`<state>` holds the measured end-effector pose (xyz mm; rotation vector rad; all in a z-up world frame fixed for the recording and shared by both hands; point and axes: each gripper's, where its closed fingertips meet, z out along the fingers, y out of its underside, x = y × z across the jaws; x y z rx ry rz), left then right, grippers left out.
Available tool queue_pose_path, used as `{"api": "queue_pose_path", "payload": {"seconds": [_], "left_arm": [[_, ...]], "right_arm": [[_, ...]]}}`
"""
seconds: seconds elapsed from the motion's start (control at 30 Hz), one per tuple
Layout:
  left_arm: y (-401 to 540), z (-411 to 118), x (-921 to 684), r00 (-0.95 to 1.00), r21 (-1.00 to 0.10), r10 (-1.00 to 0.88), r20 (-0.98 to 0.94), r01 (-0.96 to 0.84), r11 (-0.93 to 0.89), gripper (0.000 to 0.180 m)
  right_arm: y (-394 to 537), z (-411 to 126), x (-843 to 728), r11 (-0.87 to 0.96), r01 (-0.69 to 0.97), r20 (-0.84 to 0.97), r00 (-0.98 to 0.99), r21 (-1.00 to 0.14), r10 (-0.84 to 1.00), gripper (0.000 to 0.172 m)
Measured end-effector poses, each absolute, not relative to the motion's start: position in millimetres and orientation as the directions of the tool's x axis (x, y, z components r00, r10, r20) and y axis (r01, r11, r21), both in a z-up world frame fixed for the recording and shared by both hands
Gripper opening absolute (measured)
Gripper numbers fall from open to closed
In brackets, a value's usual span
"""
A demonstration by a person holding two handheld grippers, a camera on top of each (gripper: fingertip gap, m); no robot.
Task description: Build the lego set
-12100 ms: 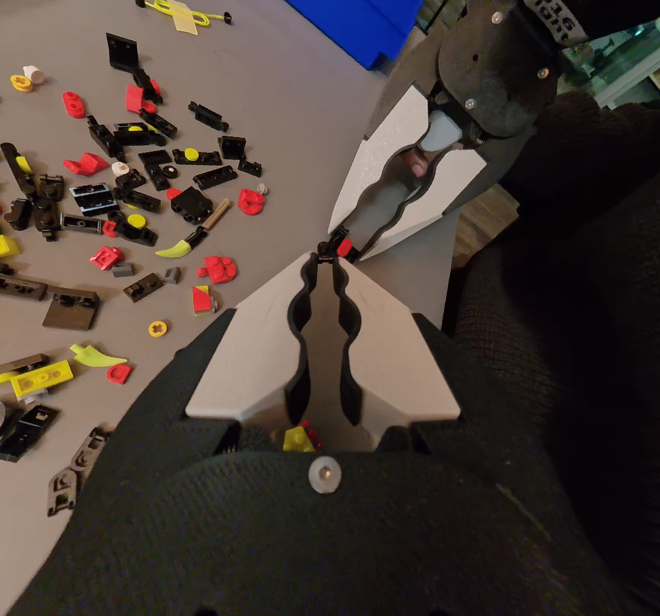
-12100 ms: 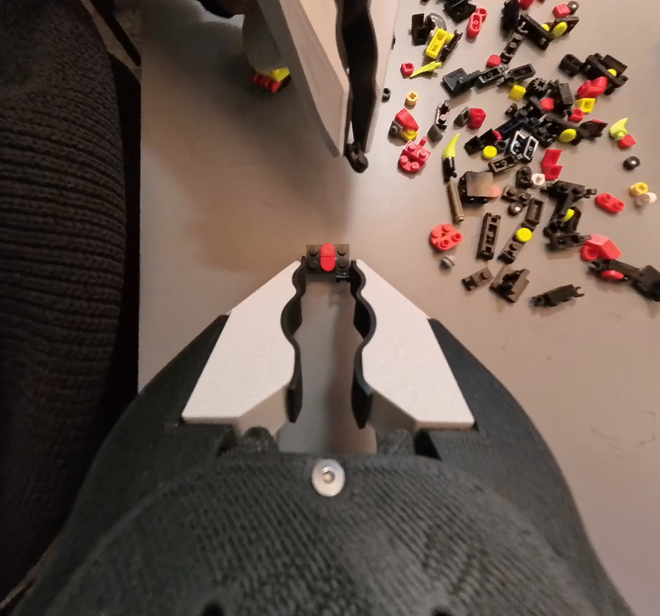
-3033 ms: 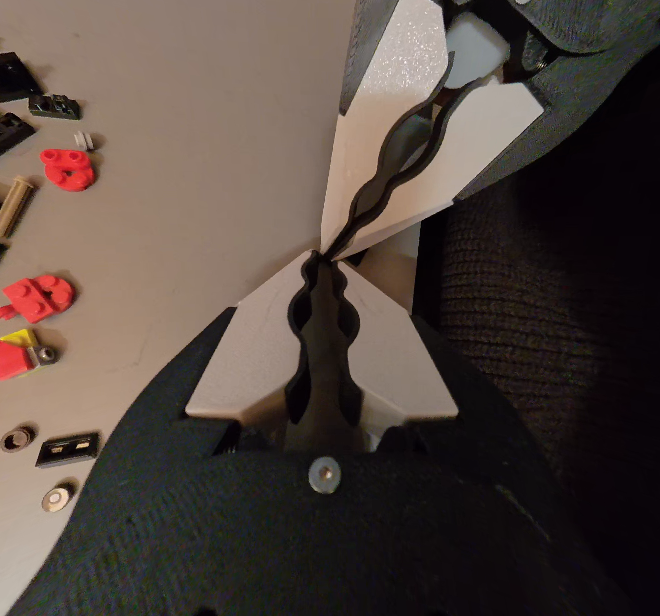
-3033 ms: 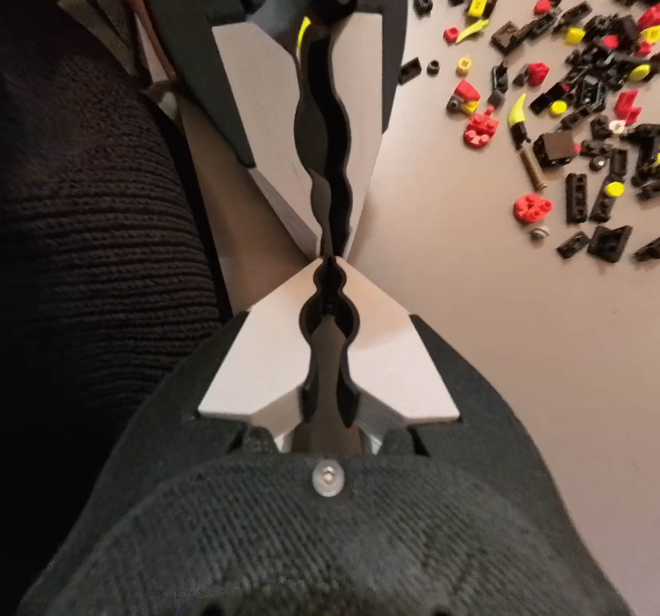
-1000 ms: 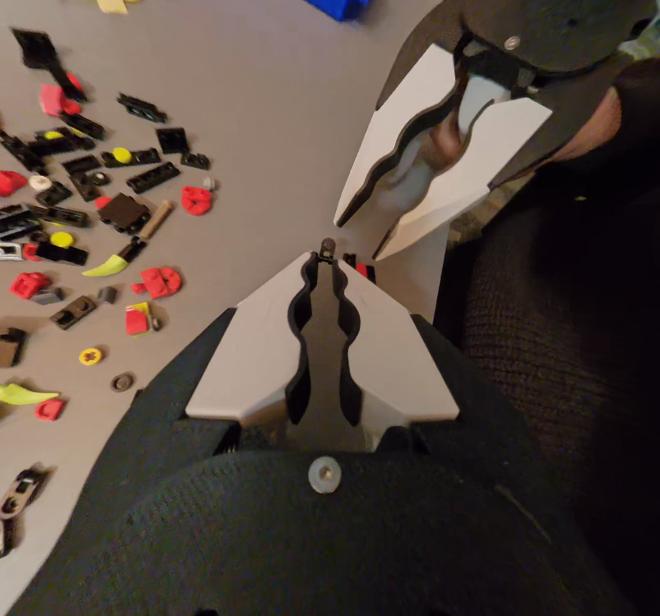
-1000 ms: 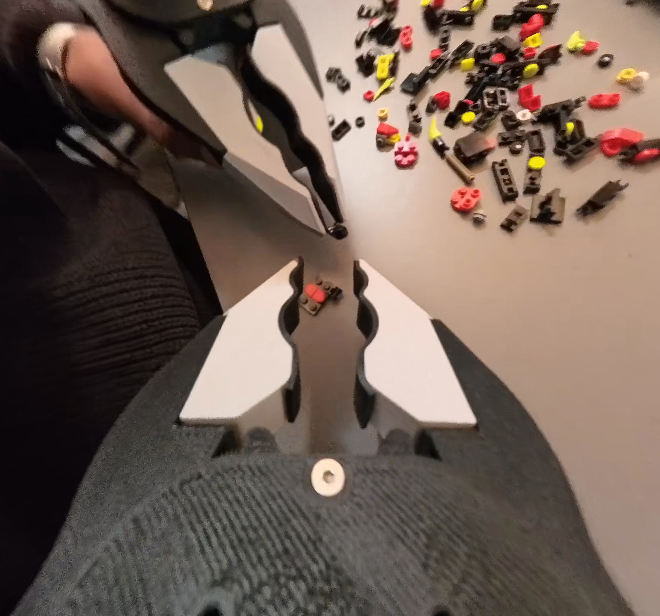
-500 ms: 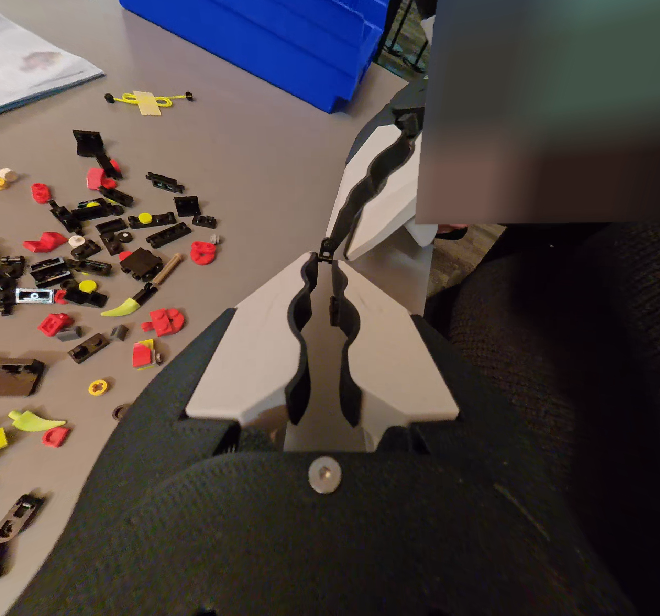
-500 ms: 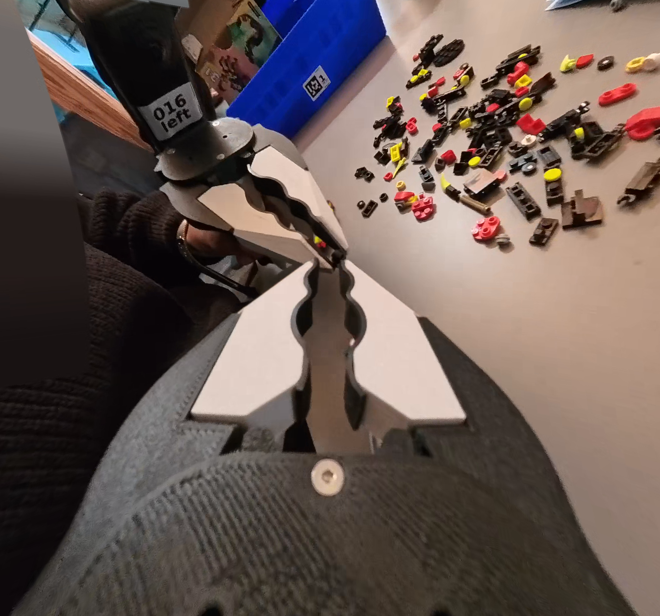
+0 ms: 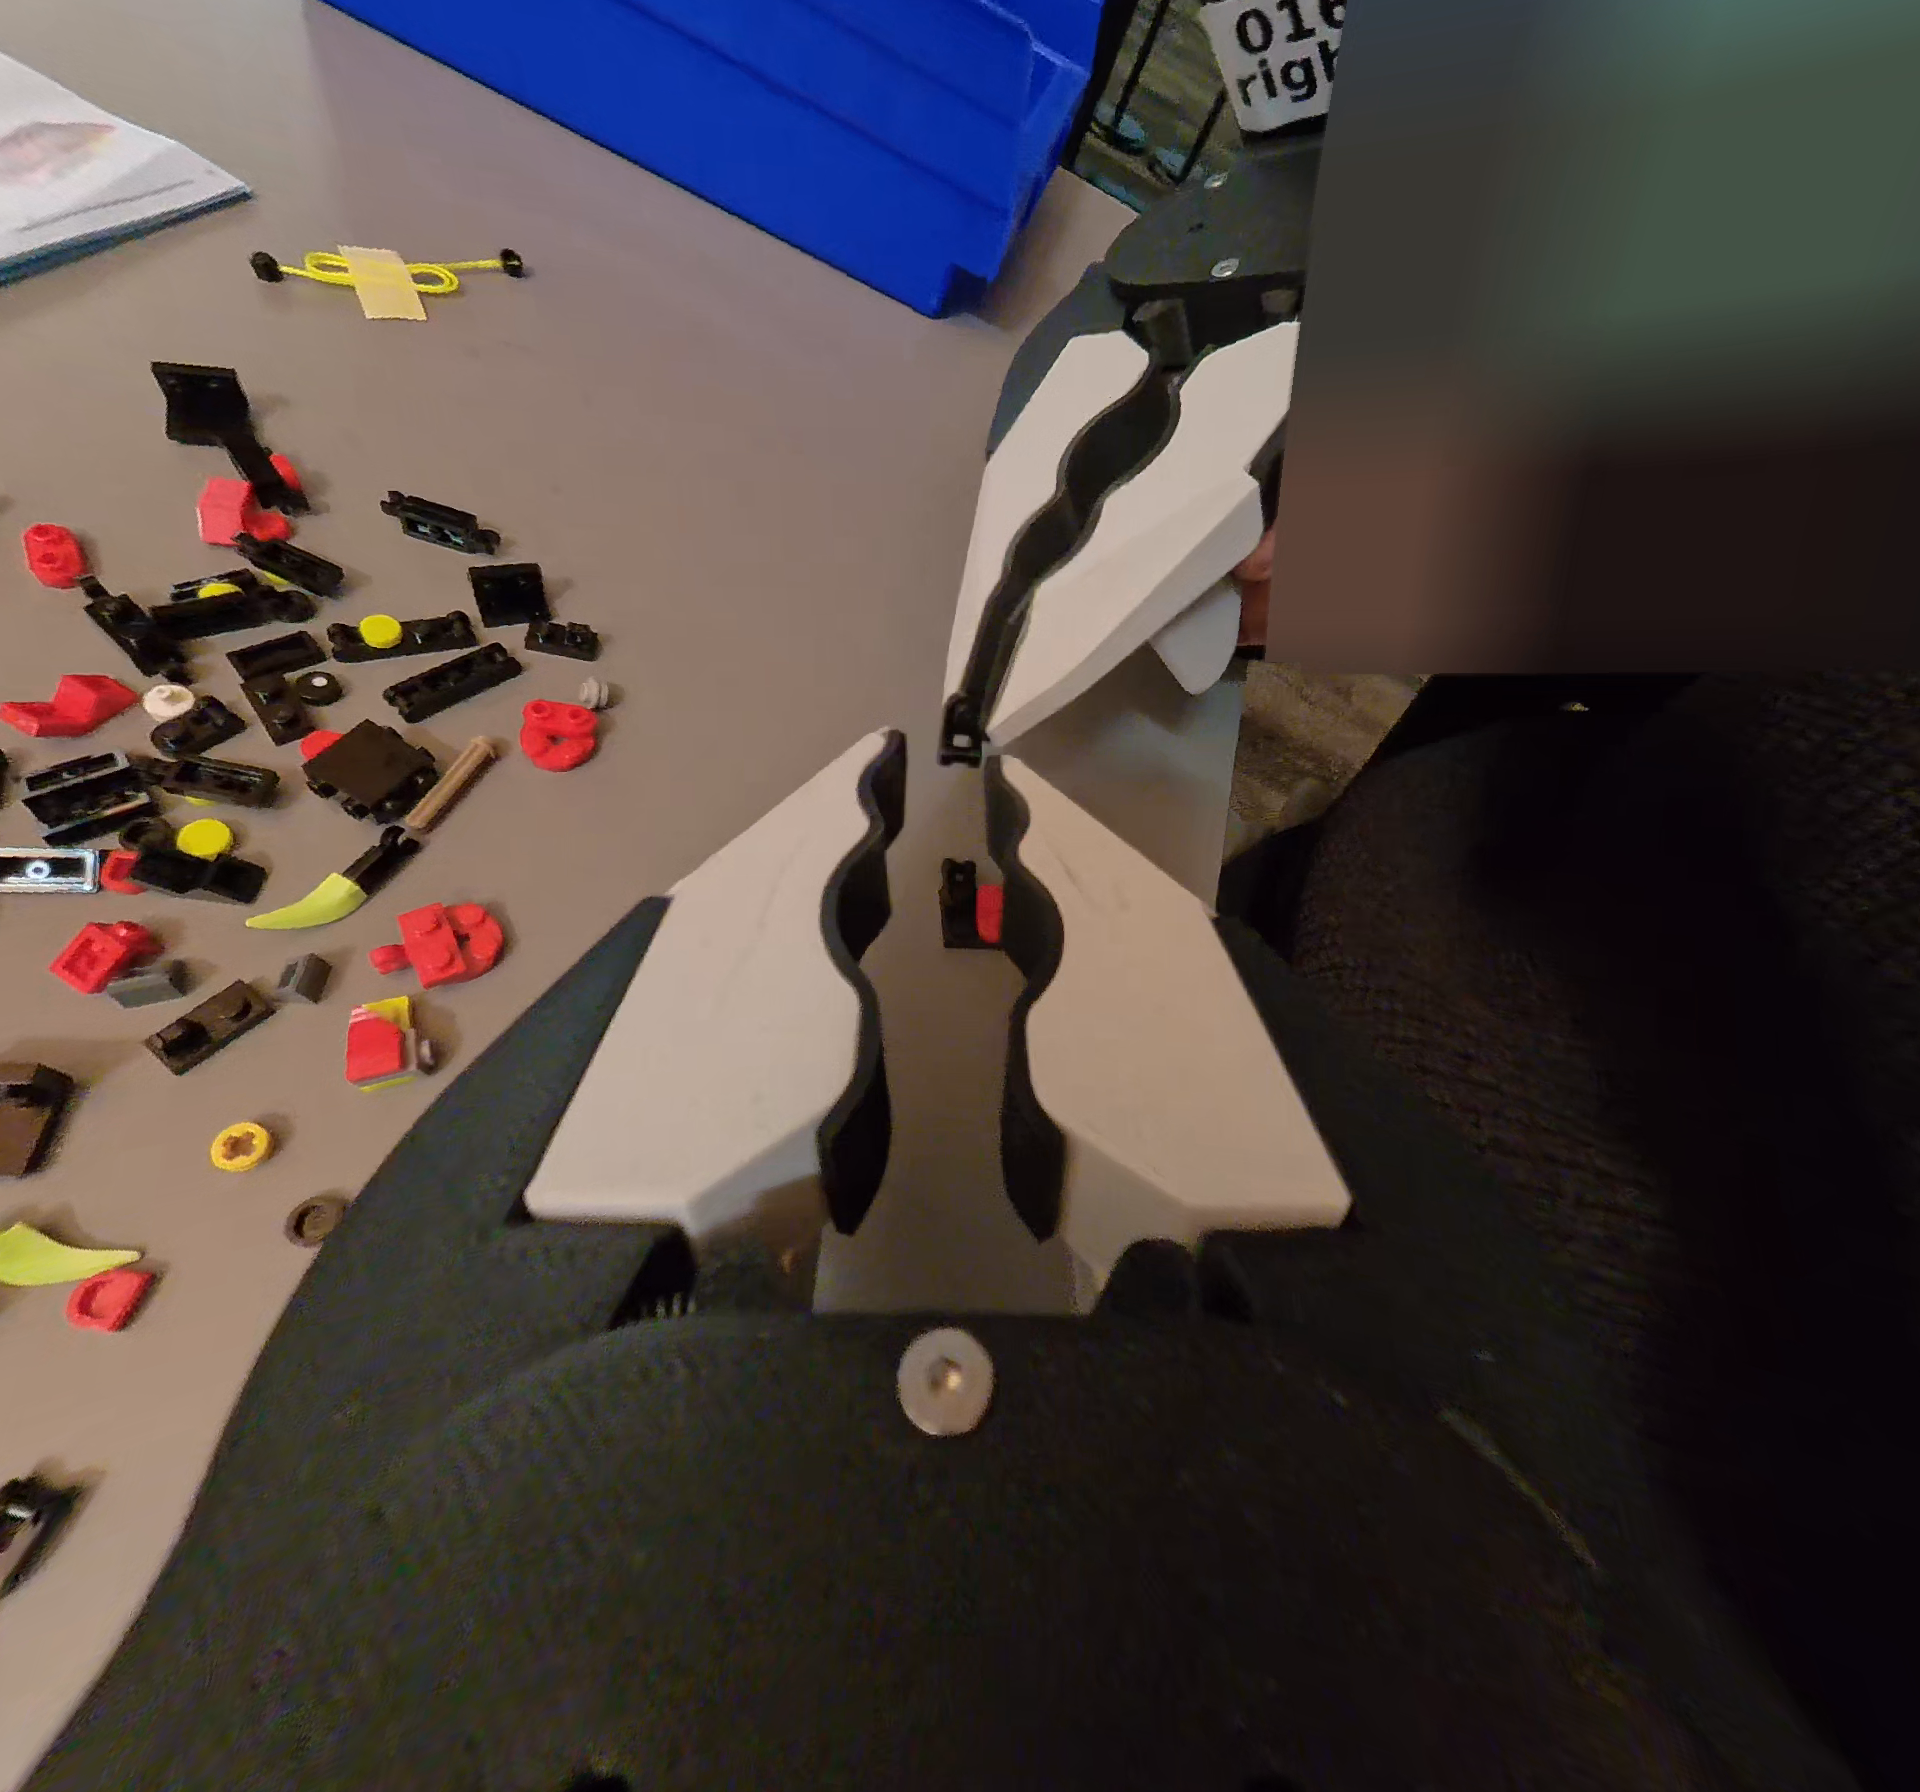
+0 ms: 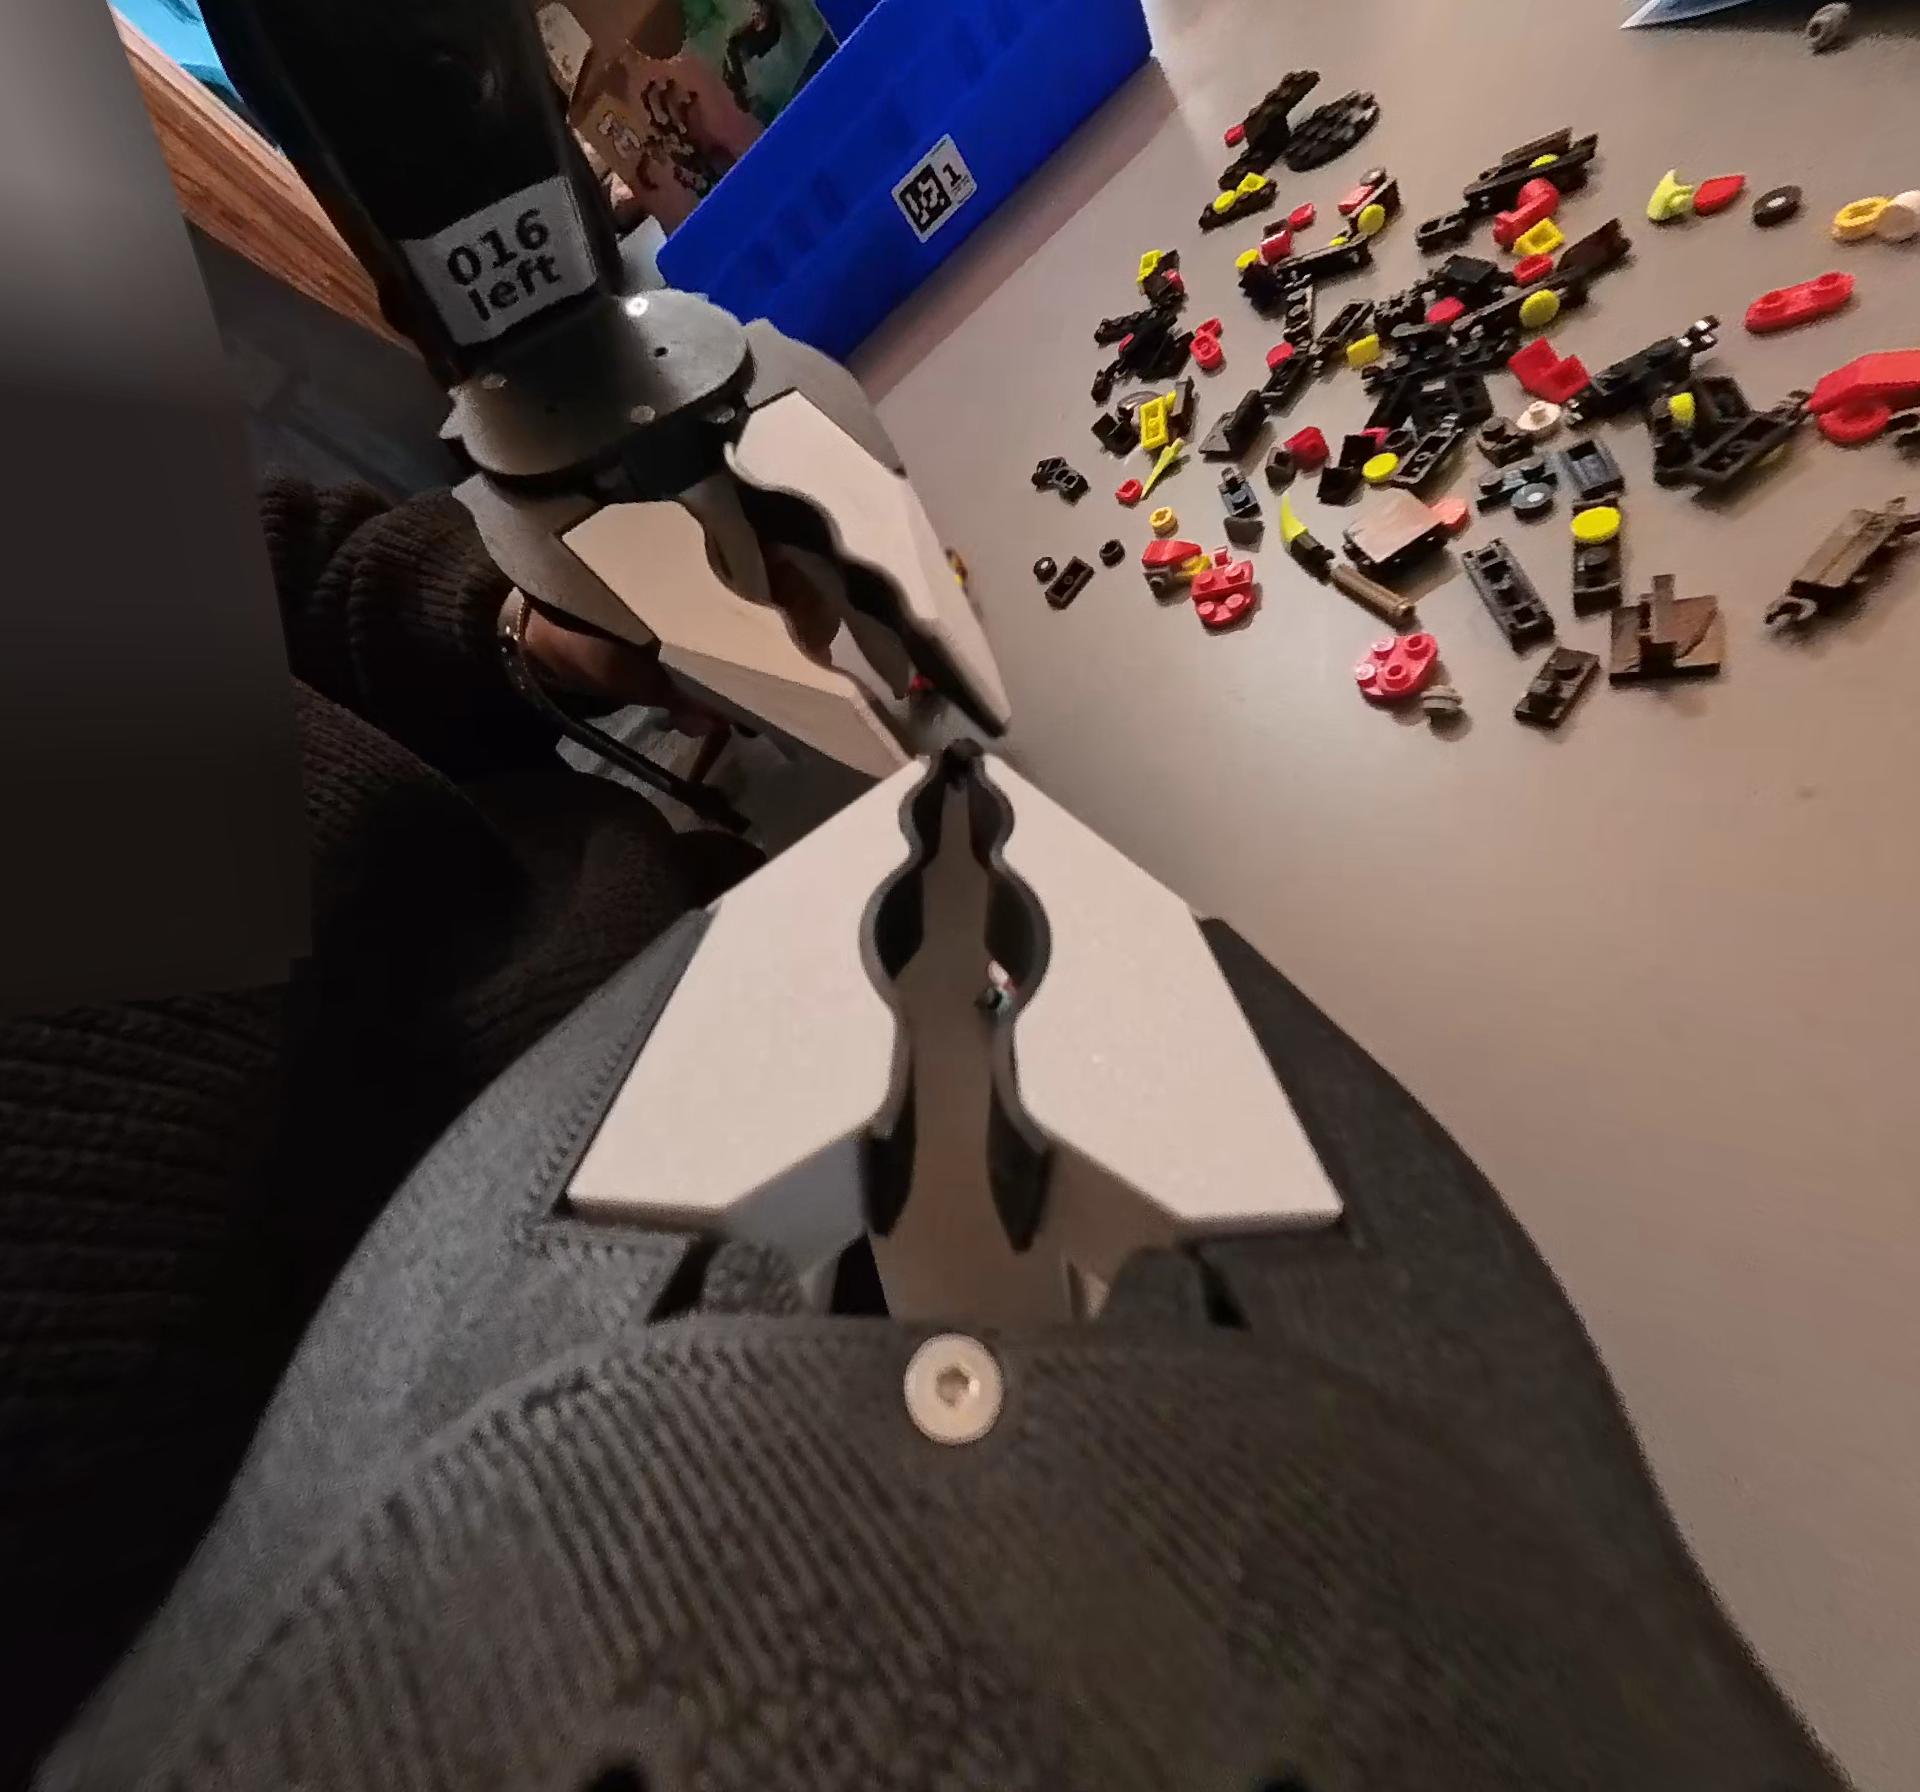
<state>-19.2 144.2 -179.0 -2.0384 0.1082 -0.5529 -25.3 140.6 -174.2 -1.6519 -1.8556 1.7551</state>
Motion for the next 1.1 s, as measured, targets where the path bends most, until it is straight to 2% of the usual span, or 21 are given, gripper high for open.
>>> {"api": "queue_pose_path", "payload": {"seconds": [0.17, 0.27, 0.33, 0.43, 0.53, 0.67, 0.83, 1.1], "left_arm": [[139.4, -181.0, -17.5, 0.865, -0.832, -0.342, 0.367, 0.14, -0.537, 0.016], [138.4, -185.4, -22.5, 0.877, -0.825, -0.326, 0.352, 0.127, -0.55, 0.015], [137.5, -187.9, -20.8, 0.871, -0.815, -0.33, 0.364, 0.127, -0.565, 0.015], [136.4, -191.7, -16.8, 0.865, -0.804, -0.338, 0.372, 0.118, -0.583, 0.015], [135.6, -192.8, -14.6, 0.864, -0.802, -0.345, 0.367, 0.106, -0.588, 0.015], [135.2, -193.2, -15.4, 0.862, -0.799, -0.342, 0.374, 0.112, -0.591, 0.015], [134.9, -193.8, -15.4, 0.861, -0.796, -0.34, 0.379, 0.115, -0.595, 0.015], [134.7, -196.6, -15.6, 0.863, -0.788, -0.334, 0.379, 0.111, -0.606, 0.014]], "right_arm": [[137.6, -194.9, -13.9, -0.046, 0.648, -0.443, -0.465, -0.76, 0.766, 0.003], [152.1, -226.4, -4.5, 0.114, 0.723, -0.329, -0.441, -0.681, 0.835, 0.003], [157.4, -235.2, -0.4, 0.084, 0.766, -0.376, -0.403, -0.637, 0.834, 0.003], [163.1, -233.9, -1.4, -0.078, 0.808, -0.535, -0.312, -0.585, 0.785, 0.003], [167.1, -235.5, -2.1, -0.143, 0.824, -0.595, -0.264, -0.549, 0.759, 0.003], [173.5, -238.3, -5.5, -0.128, 0.815, -0.544, -0.252, -0.565, 0.8, 0.005], [188.4, -229.4, -12.5, -0.107, 0.761, -0.44, -0.25, -0.64, 0.862, 0.015], [154.4, -229.8, 4.7, 0.048, 0.777, -0.419, -0.389, -0.628, 0.821, 0.005]]}}
